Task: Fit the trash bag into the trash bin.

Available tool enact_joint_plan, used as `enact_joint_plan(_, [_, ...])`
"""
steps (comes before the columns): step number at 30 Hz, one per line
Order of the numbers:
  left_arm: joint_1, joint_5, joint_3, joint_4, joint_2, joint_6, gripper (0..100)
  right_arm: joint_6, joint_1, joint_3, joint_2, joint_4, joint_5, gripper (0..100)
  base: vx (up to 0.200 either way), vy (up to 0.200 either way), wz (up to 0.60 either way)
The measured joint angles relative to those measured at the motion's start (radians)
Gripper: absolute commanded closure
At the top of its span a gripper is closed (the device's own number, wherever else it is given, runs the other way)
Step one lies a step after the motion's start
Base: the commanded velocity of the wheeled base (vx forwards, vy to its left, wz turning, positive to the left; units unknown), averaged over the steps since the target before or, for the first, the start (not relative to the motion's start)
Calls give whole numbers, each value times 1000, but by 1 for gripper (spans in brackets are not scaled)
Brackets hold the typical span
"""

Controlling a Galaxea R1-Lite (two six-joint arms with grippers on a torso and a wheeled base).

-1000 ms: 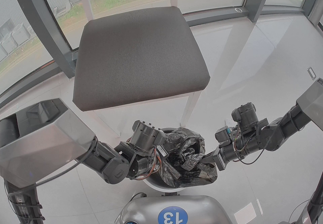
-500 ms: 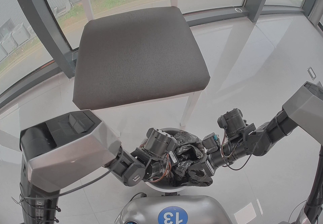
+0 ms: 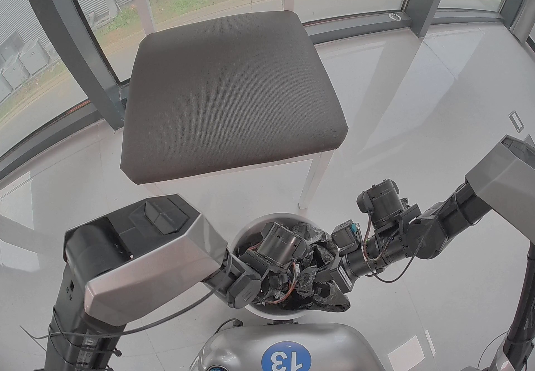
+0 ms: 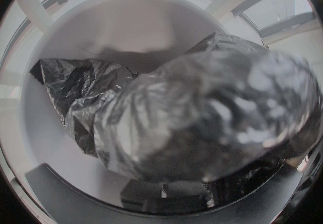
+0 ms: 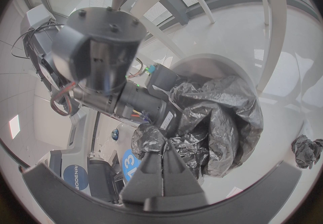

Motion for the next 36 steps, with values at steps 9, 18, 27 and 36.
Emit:
enact_joint_plan(9, [11, -6, -30, -2, 32, 63, 100, 2, 3, -5, 1, 0, 0, 100, 0, 0, 0])
enact_joint_plan(18, [22, -49, -17, 43, -105, -149, 100, 8, 0, -3, -9, 4, 0, 100, 0, 0, 0])
enact_joint_plan(27, [43, -185, 42, 227, -319, -435, 100, 27, -5, -2, -16, 4, -1, 100, 0, 0, 0])
enact_joint_plan(36, [67, -192, 116, 227, -383, -461, 100, 30, -14, 0, -16, 1, -1, 100, 0, 0, 0])
